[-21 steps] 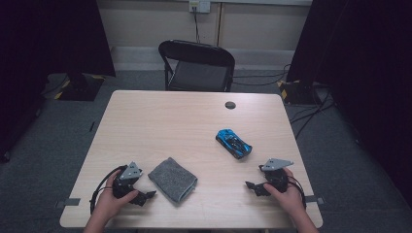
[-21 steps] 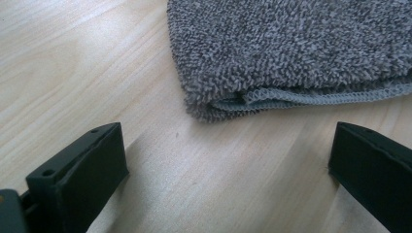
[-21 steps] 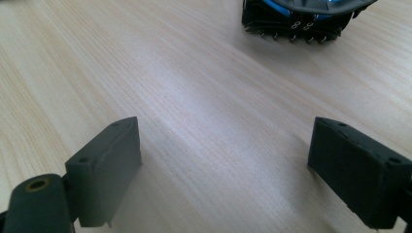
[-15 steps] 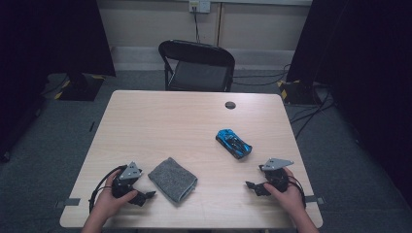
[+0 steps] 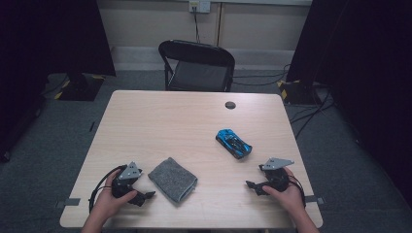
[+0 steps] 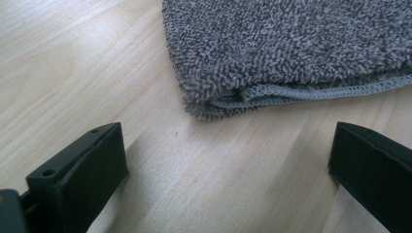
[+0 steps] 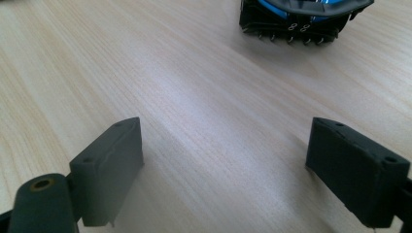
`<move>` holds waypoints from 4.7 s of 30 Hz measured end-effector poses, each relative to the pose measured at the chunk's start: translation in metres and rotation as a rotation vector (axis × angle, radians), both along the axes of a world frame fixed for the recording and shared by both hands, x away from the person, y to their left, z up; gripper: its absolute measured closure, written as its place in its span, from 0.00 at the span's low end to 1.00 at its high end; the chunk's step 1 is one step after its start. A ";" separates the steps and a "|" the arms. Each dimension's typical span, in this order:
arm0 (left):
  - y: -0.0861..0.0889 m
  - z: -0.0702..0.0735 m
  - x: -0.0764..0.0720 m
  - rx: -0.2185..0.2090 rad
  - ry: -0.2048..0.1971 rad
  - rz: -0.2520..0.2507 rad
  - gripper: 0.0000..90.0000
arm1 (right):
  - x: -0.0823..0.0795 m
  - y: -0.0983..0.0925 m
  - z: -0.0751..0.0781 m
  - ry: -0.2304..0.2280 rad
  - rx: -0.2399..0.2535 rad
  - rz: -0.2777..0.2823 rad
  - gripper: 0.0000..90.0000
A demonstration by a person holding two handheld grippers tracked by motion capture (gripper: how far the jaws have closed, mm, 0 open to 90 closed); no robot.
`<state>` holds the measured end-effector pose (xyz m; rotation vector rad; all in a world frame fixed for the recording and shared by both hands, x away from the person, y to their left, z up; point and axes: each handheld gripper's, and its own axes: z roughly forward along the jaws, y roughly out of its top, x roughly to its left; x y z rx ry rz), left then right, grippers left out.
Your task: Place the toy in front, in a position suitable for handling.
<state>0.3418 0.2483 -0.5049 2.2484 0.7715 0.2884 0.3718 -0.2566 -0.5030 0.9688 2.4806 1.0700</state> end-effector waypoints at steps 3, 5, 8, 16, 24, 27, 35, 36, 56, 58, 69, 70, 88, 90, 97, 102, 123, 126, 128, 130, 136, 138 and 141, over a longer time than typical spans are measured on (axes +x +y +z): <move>0.000 0.000 0.000 0.000 0.000 0.000 0.00 | 0.001 0.001 0.002 0.015 -0.020 0.003 0.15; 0.000 0.000 0.000 0.000 0.000 0.000 0.00 | 0.003 0.002 0.004 0.032 -0.030 0.005 0.15; 0.000 0.000 0.000 0.001 0.000 0.000 0.00 | 0.007 0.005 0.009 0.033 -0.048 0.008 0.15; 0.000 0.000 0.000 0.001 -0.001 0.004 0.00 | 0.023 0.009 0.022 0.036 0.013 -0.022 0.15; 0.000 0.000 0.000 0.002 -0.001 0.004 0.00 | 0.043 0.019 0.036 0.016 0.047 -0.043 0.15; 0.000 0.000 0.000 0.001 -0.001 0.004 0.00 | 0.053 0.022 0.043 0.015 0.066 -0.055 0.15; 0.000 0.000 0.000 0.001 -0.001 0.003 0.00 | 0.073 0.032 0.043 0.020 0.063 -0.075 0.15; 0.000 0.000 0.000 0.001 -0.001 0.004 0.00 | 0.076 0.033 0.042 0.023 0.059 -0.077 0.15; 0.000 0.000 0.000 0.002 -0.001 0.003 0.00 | 0.128 0.065 0.020 0.079 0.040 -0.095 0.15; 0.000 0.000 0.000 0.001 -0.001 0.004 0.00 | 0.130 0.068 0.017 0.085 0.036 -0.101 0.15; 0.000 0.000 0.000 0.002 -0.001 0.003 0.00 | 0.135 0.083 0.008 0.085 -0.034 -0.087 0.15; 0.000 0.000 0.000 0.001 0.000 0.001 0.00 | 0.135 0.082 0.006 0.094 -0.039 -0.087 0.15; 0.000 0.000 0.000 0.001 0.000 0.000 0.00 | 0.133 0.079 0.006 0.061 -0.068 -0.090 0.22; 0.000 0.000 0.000 0.002 -0.001 0.000 0.00 | 0.132 0.079 0.007 0.059 -0.069 -0.078 0.26; 0.000 0.000 0.000 0.001 -0.001 0.001 0.00 | 0.133 0.081 0.011 0.073 -0.087 -0.081 0.20; 0.000 0.000 0.000 0.002 -0.001 0.001 0.00 | 0.137 0.082 0.022 0.070 -0.081 -0.076 0.17; 0.000 0.000 0.001 0.001 0.000 -0.006 0.00 | 0.151 0.099 0.008 0.087 -0.097 -0.101 0.22; 0.000 0.000 0.001 0.001 0.000 -0.006 0.00 | 0.151 0.096 0.013 0.109 -0.098 -0.108 0.29; 0.000 0.000 0.001 0.001 0.000 -0.006 0.00 | 0.151 0.096 0.014 0.123 -0.109 -0.104 0.29; 0.000 0.000 0.001 0.001 0.000 -0.006 0.00 | 0.150 0.095 0.014 0.123 -0.116 -0.104 0.29; 0.000 0.000 0.001 0.001 0.000 -0.007 0.00 | 0.147 0.094 0.021 0.122 -0.129 -0.106 0.31; 0.000 0.000 0.001 0.001 -0.001 -0.007 0.00 | 0.146 0.092 0.022 0.126 -0.115 -0.112 0.31; 0.000 0.000 0.001 0.001 0.000 -0.007 0.00 | 0.143 0.089 0.023 0.127 -0.108 -0.120 0.31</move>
